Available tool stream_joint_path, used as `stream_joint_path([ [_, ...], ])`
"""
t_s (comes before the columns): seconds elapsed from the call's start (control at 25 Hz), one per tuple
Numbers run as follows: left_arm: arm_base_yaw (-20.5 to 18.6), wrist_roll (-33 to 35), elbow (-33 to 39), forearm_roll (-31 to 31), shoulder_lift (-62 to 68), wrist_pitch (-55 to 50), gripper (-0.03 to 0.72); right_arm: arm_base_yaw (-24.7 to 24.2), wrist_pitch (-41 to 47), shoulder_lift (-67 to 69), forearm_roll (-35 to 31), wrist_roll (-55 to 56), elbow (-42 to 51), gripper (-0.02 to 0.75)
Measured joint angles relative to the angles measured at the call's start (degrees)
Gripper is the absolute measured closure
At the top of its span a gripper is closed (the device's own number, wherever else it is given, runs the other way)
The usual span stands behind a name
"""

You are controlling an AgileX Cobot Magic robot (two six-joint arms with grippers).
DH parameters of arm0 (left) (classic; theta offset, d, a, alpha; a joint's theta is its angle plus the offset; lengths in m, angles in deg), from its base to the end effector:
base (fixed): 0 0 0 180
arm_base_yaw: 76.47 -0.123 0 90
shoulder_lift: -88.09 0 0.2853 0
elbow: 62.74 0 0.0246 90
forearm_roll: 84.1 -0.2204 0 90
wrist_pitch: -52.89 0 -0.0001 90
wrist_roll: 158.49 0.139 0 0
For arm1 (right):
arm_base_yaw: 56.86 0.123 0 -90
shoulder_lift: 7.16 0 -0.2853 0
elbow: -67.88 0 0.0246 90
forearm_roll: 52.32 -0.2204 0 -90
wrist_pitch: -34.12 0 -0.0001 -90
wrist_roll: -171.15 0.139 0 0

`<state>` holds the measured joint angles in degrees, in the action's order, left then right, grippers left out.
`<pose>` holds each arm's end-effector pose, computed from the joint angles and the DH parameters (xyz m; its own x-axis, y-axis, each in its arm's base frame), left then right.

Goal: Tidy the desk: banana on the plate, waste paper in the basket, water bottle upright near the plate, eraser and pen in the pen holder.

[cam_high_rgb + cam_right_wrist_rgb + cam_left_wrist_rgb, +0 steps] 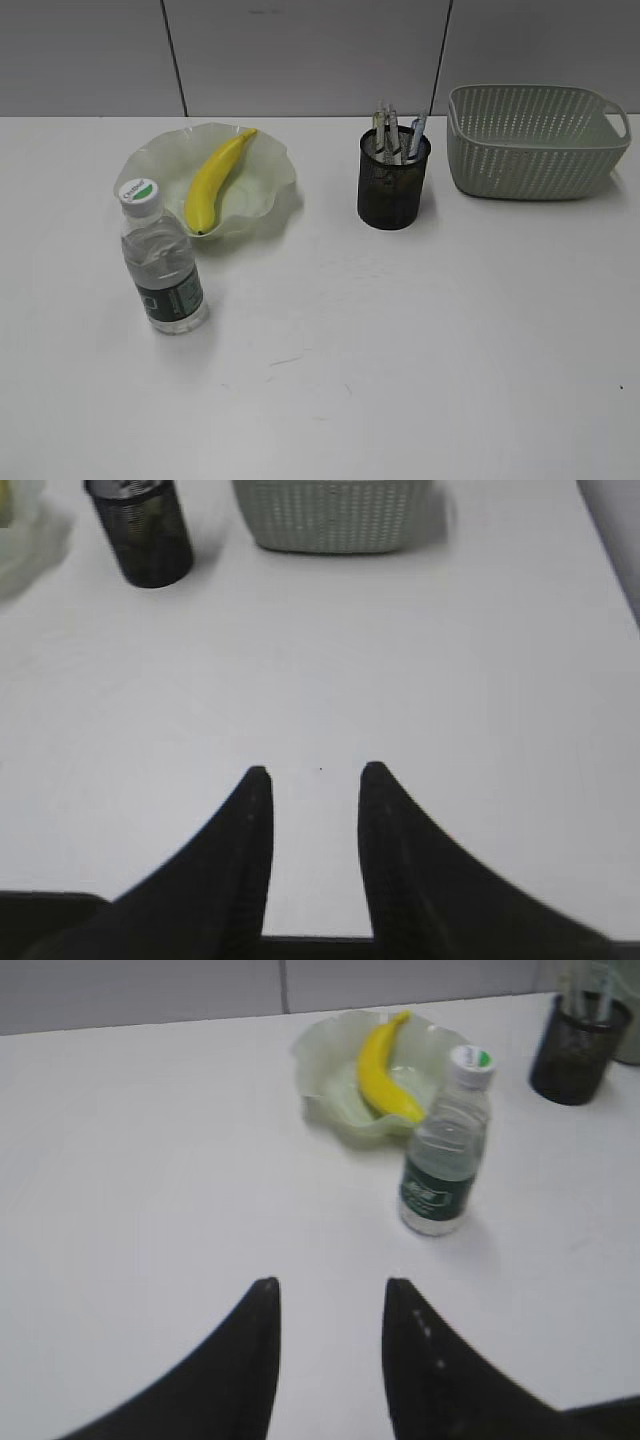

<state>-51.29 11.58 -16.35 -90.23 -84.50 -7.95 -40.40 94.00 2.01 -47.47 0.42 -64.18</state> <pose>0.0112 0.0091 0.2523 -0.4144 0.0620 -0.9080 0.2990 0.9516 -0.0715 0.0160 -0.0059 0.2460 -0.4570 -0.0113 -0.8894 -0.1669 0.9833 0.0732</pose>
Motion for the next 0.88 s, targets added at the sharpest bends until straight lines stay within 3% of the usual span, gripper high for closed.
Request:
stream_joint_path([
  [0.04,-6.6,0.0,0.0,0.0,0.0,0.0,0.430,-5.1,0.0,-0.3,0.0,0.0,0.0,0.492],
  [0.12,-11.2,0.0,0.0,0.0,0.0,0.0,0.436,-8.6,0.0,-1.5,0.0,0.0,0.0,0.494],
  [0.2,-13.5,0.0,0.0,0.0,0.0,0.1,0.440,-11.0,0.0,-1.7,0.1,0.0,0.0,0.494],
  [0.88,-13.8,0.0,0.0,0.0,0.0,0.0,0.441,-11.7,0.0,-1.8,-0.2,-0.7,0.0,0.494],
])
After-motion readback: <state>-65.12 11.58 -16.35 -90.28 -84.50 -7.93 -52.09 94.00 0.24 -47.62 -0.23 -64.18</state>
